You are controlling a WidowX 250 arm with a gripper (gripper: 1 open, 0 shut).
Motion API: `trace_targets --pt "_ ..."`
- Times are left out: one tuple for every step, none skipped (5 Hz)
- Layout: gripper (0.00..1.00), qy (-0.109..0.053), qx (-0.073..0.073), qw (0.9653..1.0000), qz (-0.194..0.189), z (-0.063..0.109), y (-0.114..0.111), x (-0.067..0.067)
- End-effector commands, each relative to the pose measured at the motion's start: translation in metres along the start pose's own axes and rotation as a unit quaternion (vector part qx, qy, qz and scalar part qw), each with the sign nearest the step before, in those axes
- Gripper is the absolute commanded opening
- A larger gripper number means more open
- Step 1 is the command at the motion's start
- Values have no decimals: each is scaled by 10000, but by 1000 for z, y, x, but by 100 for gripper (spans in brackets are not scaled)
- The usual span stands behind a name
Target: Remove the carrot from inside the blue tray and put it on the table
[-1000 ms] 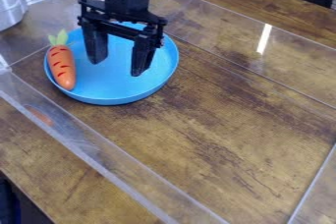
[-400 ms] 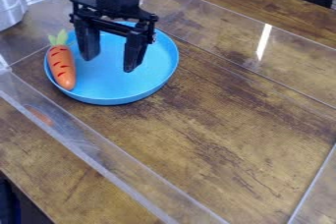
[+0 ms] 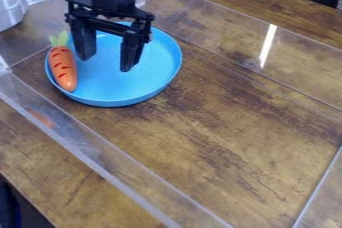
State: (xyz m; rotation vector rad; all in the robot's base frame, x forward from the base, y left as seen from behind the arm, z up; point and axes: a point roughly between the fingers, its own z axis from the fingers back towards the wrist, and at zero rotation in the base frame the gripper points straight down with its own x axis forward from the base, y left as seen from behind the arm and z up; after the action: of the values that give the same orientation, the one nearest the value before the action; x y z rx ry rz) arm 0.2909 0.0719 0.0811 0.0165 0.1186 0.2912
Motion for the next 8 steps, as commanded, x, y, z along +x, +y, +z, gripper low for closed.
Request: trace_targets --pt "100 -146 -50 9996 254 4 12 3" --pt "100 -136 -78 9990 417 -1 21 5" --pt "100 -179 -152 9971 717 -5 33 8" --pt "100 -206 -236 9947 978 -10 47 12" --pt "100 -208 -341 9923 1172 -17 55 15" --pt "100 -228 -360 9916 1221 -22 61 18" --pt "100 -237 -397 9914 1220 -28 66 21" --pt "100 -264 -449 9908 1251 -32 69 24"
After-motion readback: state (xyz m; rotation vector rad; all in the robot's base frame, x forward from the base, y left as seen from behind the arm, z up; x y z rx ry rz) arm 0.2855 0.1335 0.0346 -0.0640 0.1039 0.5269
